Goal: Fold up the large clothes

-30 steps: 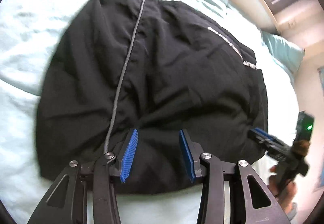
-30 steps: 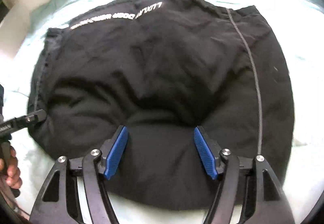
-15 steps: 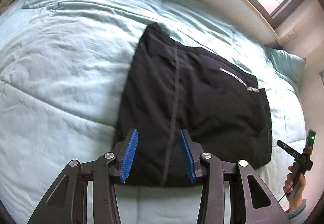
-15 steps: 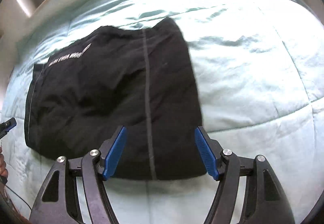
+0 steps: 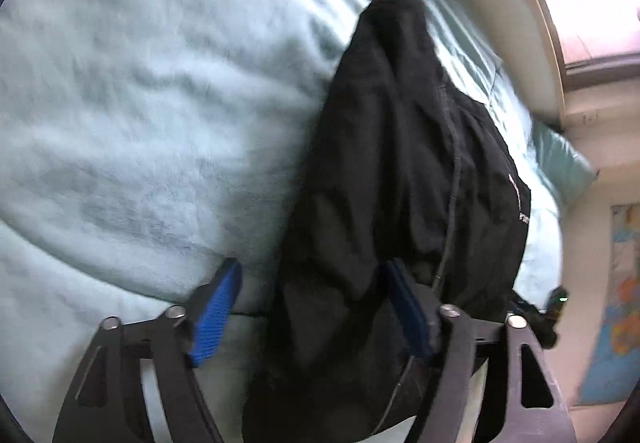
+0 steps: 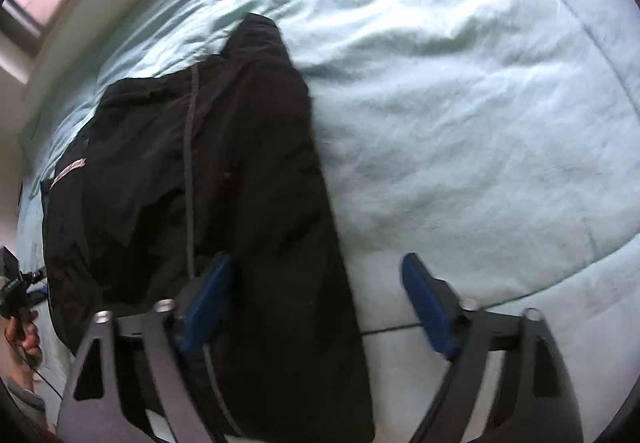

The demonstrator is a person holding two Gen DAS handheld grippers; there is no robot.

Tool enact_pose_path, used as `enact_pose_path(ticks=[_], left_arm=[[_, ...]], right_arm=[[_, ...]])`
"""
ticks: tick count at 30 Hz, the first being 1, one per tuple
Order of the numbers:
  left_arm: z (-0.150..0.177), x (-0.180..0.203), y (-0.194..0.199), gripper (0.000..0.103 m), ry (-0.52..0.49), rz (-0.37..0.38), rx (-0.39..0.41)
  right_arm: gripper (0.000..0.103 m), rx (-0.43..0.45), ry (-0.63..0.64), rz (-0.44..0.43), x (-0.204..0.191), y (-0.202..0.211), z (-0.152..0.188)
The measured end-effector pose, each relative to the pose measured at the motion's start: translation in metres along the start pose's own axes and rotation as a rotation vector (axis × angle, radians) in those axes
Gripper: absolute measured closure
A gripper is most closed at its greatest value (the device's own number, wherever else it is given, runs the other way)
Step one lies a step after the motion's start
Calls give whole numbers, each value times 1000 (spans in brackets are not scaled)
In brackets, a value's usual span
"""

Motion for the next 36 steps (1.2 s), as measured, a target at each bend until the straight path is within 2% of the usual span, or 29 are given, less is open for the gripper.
enact_pose_path(ticks=[3,5,8,9,12,14,17,20,21,22,23,24,25,28,29,31,32,34,35,36], left_arm=[[-1,-7,-7,23,39,59,-13],[-1,-7,-7,23,55,89,-17],[-6,0,3,23,113,250,15],[-6,3,4,23,115,278,18],[0,5,-13,23,63,206,-52],[2,9,-29,23,64,232,-93],[-3,10,-38,22,77,261,-106],[-7,11,-47,23,95,274,-118],[-6,14,-48,26,84,268,-111],[-6,19,-45,43,65,274,-92],[-6,23,-42,48,55,279,-77],[-4,29,-36,55,25,277,-60],[-1,35,-31,58,-8,276,-47],[2,38,-29,57,6,313,-43],[-1,35,-31,55,24,320,-50],[-6,26,-40,45,90,348,-68],[-8,23,-45,44,122,367,-72],[-10,24,-51,42,154,383,-60],[-10,26,-49,43,151,375,-47],[-8,33,-43,51,124,366,-25]], right_arm=[[11,-45,-10,-116,-3,-12,-2],[11,-84,-15,-226,-10,-15,-2],[11,-90,23,-266,-14,-13,-2],[11,-89,48,-265,-15,-14,-3],[11,-137,62,-284,-22,-30,-4],[11,-153,55,-322,-27,-39,-9],[10,-183,-4,-406,-30,-53,-14],[10,-172,-51,-460,-33,-56,-19],[14,-165,-51,-469,-36,-55,-20],[31,-164,-53,-502,-41,-52,-20],[43,-159,-59,-533,-44,-47,-20],[47,-137,-42,-525,-45,-41,-19],[51,-123,-13,-513,-47,-36,-18],[49,-154,1,-503,-46,-40,-14],[45,-166,-10,-506,-47,-44,-15],[30,-216,-57,-521,-50,-58,-15],[29,-232,-84,-550,-52,-64,-14],[31,-231,-119,-580,-51,-66,-16],[37,-225,-136,-606,-52,-63,-17],[48,-210,-132,-615,-52,-57,-17]])
Point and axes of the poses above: each gripper's, at about its wrist camera, not at the fingertips, and y roughly against the way its jaws point, x to its right, z to its underside, the point moved 8 cm from there along -y, roughly the way its jaws point, and after that the axes turned 10 degrees about z, right-handed, at the moved point
